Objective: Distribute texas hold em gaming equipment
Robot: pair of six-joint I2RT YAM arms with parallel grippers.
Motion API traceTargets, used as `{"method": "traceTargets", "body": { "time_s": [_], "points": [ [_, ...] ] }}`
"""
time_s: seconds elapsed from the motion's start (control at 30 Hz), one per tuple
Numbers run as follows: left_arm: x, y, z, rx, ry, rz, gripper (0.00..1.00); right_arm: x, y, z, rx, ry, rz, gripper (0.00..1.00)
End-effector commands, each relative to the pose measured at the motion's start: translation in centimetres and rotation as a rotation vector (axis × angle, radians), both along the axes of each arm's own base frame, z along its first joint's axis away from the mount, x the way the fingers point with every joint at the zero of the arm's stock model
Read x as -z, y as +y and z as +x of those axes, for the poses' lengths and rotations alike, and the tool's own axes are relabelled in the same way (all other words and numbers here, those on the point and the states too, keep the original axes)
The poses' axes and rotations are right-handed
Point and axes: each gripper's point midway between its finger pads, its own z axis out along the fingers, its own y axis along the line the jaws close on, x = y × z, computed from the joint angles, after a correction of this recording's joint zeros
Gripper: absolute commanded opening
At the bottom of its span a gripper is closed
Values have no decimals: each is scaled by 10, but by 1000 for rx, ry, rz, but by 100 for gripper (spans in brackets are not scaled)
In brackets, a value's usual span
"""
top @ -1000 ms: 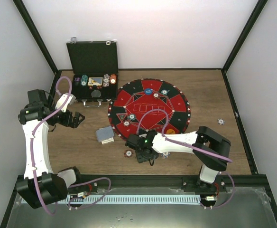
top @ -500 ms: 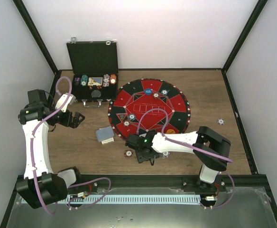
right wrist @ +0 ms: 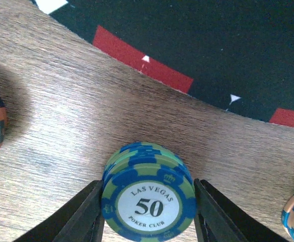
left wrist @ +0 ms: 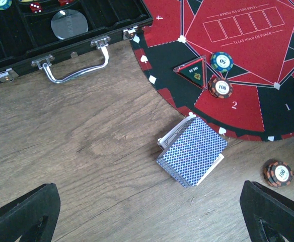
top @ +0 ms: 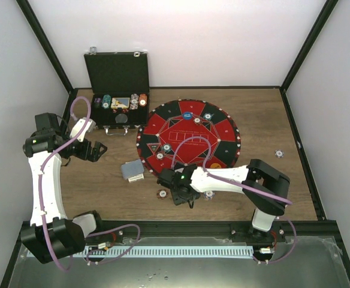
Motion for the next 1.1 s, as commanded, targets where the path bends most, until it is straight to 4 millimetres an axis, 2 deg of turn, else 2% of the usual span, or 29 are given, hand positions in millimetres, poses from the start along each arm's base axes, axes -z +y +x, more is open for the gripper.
{"method": "traceTargets", "body": {
  "time_s": [0.0,0.23,0.5,0.77,0.9,1.07],
  "points": [
    [-7,0,2,9,-33,7,100,1,3,2,-5,-16,-12,49],
    [-10,-1,1,13,-37,8,100,0,3,3,-8,-21,-13,43],
    [-8,-2,0,15,-33,2,100,-21,7,7,-6,-46,12,35],
    [-8,-3,-1,28,-25,-1,100,-47,10,15,-14,-89,21,34],
    [-10,-3,-2,28,-30,4,100,-55,5,30,4,-113,13,34],
    [-15,-3,-2,29,-37,3,100,-58,-12,68,55,-141,19,34]
  ]
}}
